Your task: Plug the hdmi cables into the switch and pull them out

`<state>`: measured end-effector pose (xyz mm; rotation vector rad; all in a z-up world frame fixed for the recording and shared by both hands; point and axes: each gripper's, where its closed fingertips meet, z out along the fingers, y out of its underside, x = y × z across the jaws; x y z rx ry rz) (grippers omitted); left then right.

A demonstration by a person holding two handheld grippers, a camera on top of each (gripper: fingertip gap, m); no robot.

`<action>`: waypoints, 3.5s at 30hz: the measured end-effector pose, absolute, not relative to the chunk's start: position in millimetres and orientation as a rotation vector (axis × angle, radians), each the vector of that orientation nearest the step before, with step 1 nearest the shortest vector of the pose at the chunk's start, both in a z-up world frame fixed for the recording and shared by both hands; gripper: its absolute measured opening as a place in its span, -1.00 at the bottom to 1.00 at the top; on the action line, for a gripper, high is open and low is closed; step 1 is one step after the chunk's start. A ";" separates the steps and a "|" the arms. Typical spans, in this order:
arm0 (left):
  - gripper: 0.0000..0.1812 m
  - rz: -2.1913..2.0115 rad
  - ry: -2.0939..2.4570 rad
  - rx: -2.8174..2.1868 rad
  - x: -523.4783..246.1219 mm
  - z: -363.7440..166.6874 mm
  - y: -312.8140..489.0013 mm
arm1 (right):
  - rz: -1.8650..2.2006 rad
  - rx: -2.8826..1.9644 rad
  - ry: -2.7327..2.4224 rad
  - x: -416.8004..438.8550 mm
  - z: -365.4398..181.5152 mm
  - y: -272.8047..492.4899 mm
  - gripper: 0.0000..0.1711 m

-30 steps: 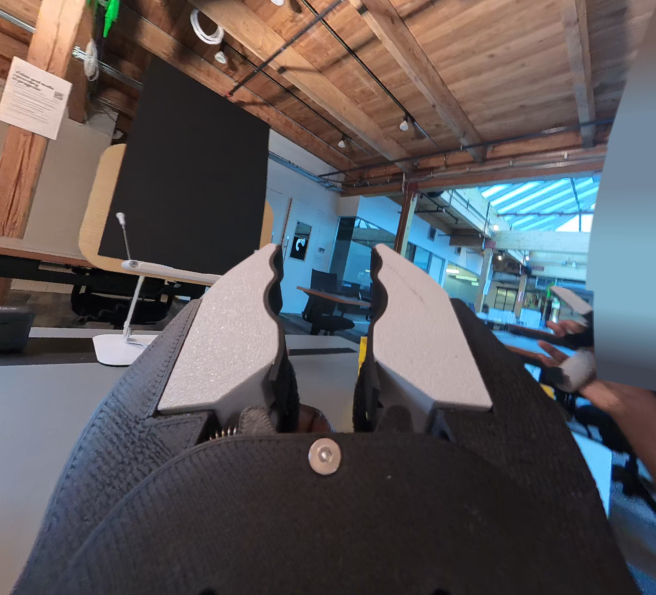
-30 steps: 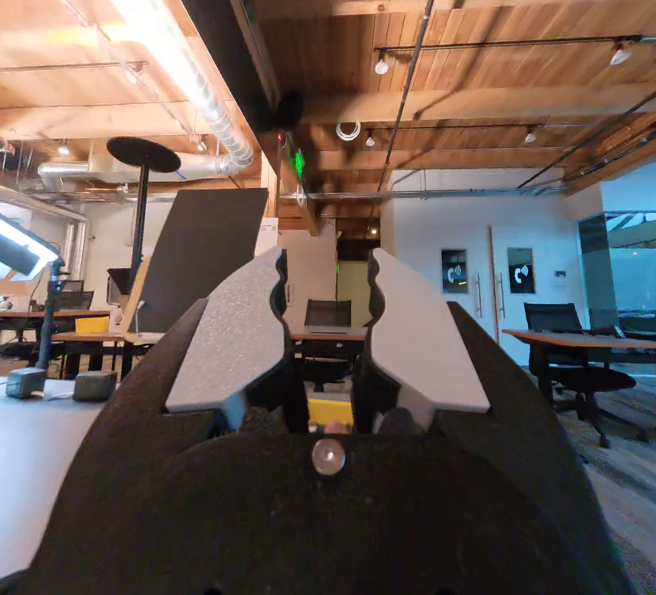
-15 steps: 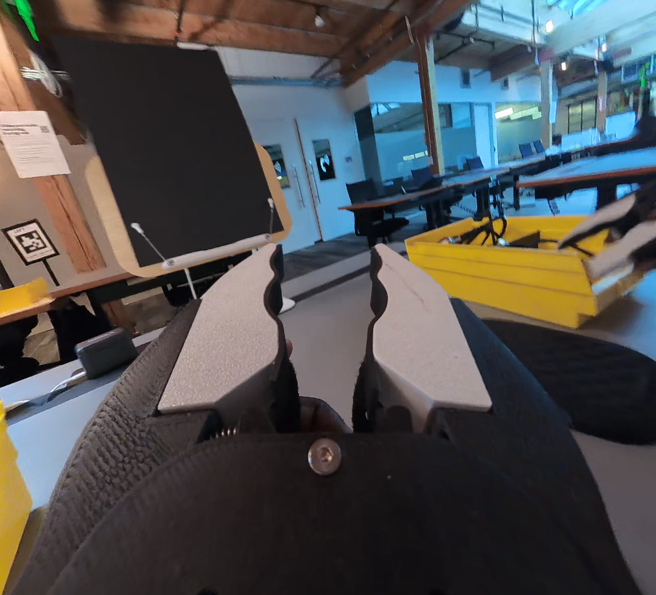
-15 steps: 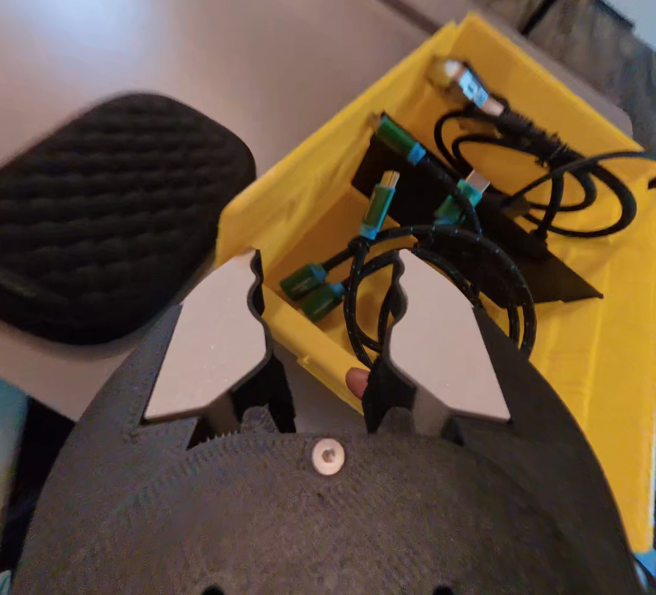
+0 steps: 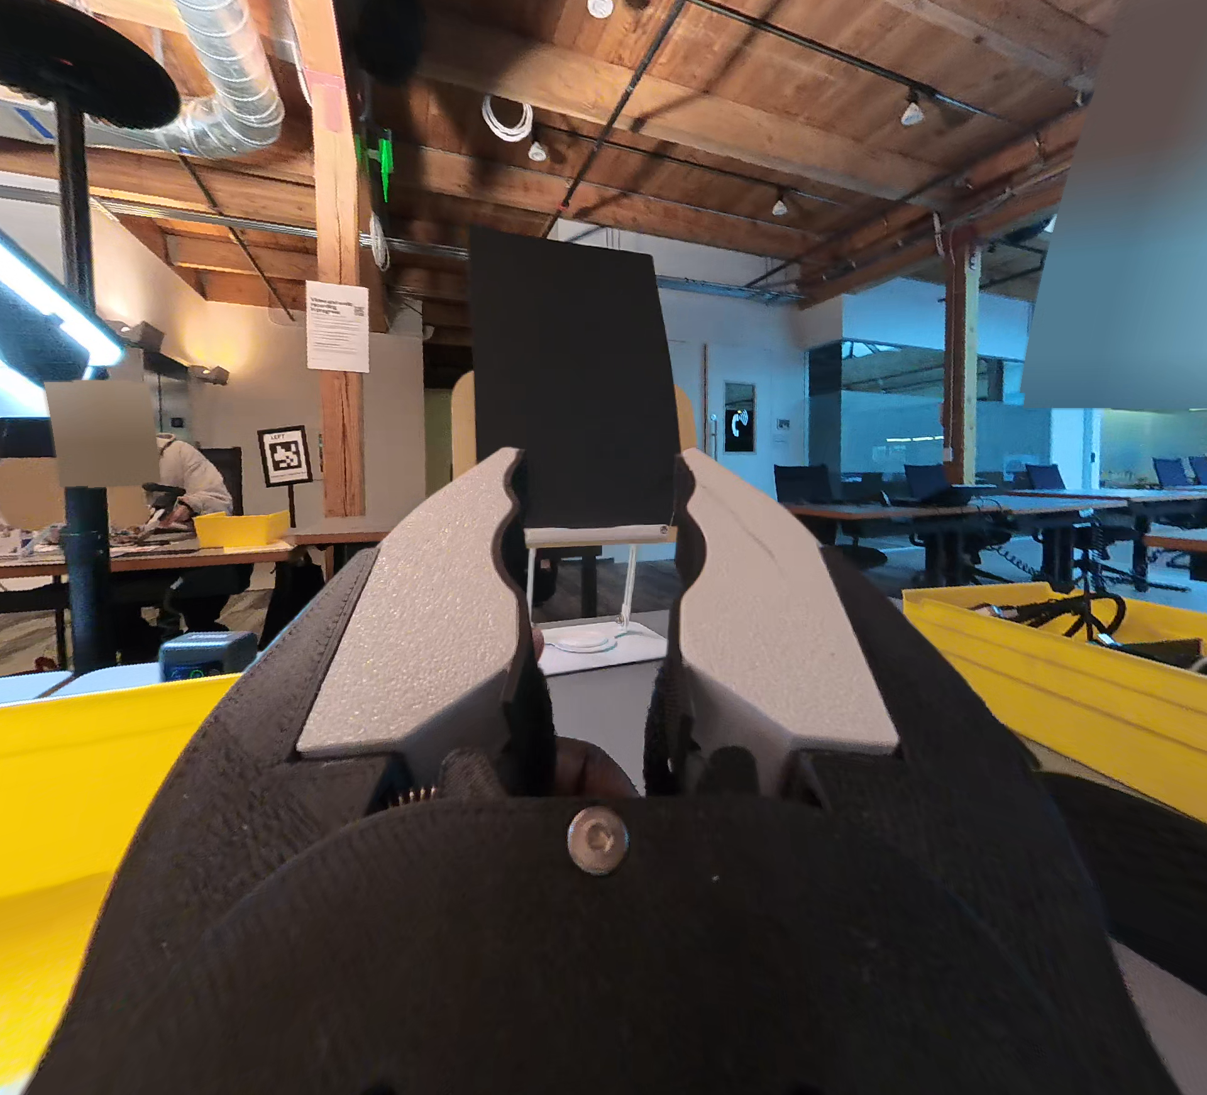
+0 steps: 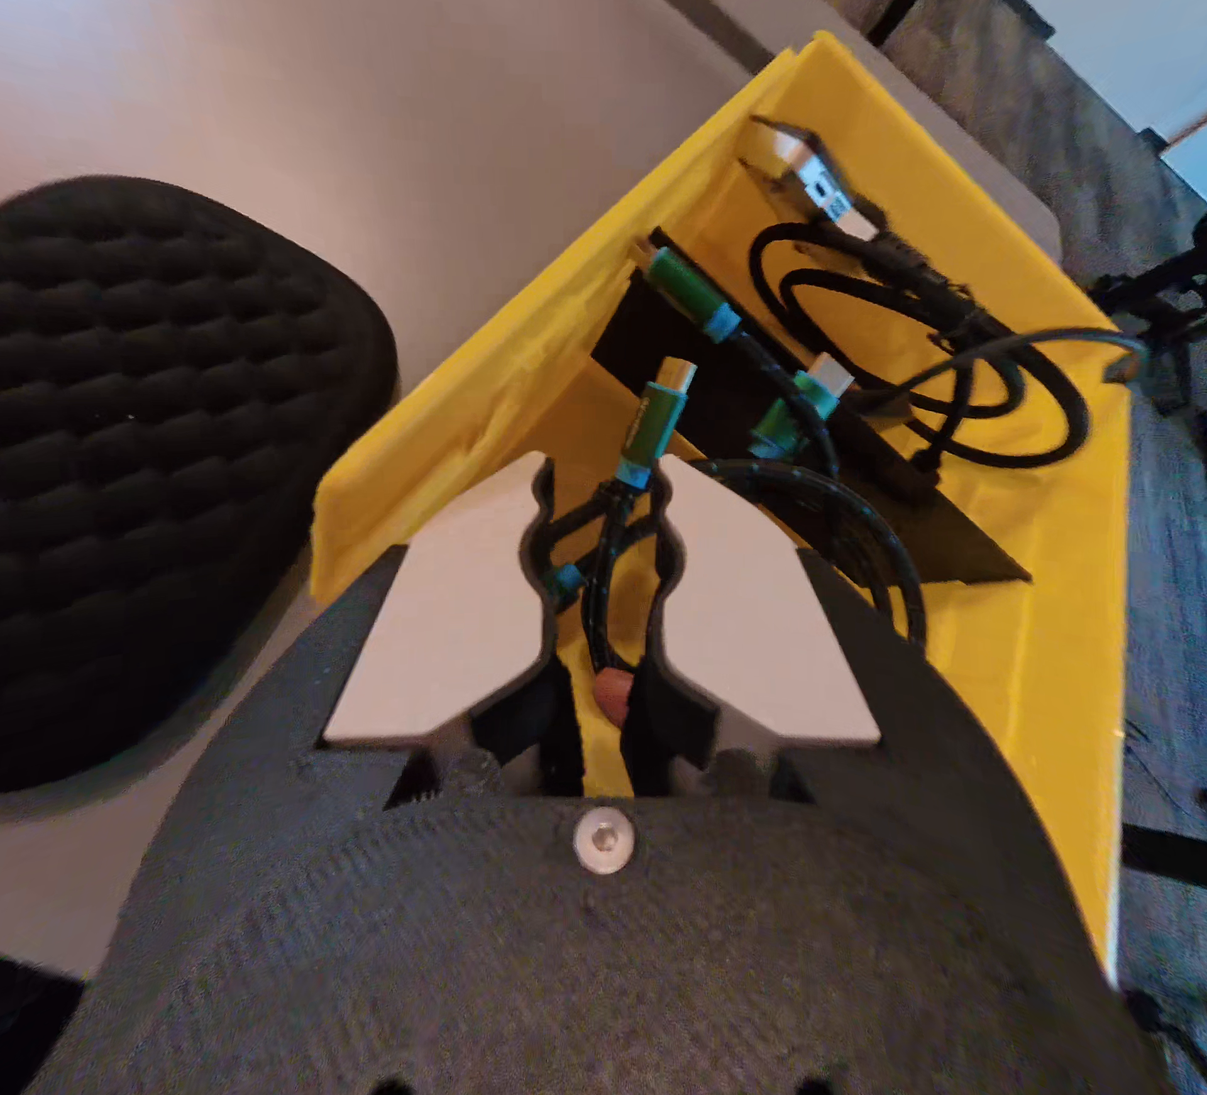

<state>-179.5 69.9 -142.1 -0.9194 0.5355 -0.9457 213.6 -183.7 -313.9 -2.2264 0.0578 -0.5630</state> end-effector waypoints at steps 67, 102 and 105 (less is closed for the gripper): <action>-0.22 -0.064 0.156 -1.521 -409.7 -270.4 227.9 | 0.360 -1.797 -0.766 -180.3 -302.0 147.2 -0.36; -0.89 -0.517 0.520 -1.107 -180.4 -141.3 98.5 | -0.548 -1.363 -0.503 -39.3 -162.8 -1.3 -0.76; -0.88 -0.608 0.649 -1.090 -98.7 -137.4 67.1 | -0.628 -1.426 -0.375 28.8 -170.2 -47.6 -0.77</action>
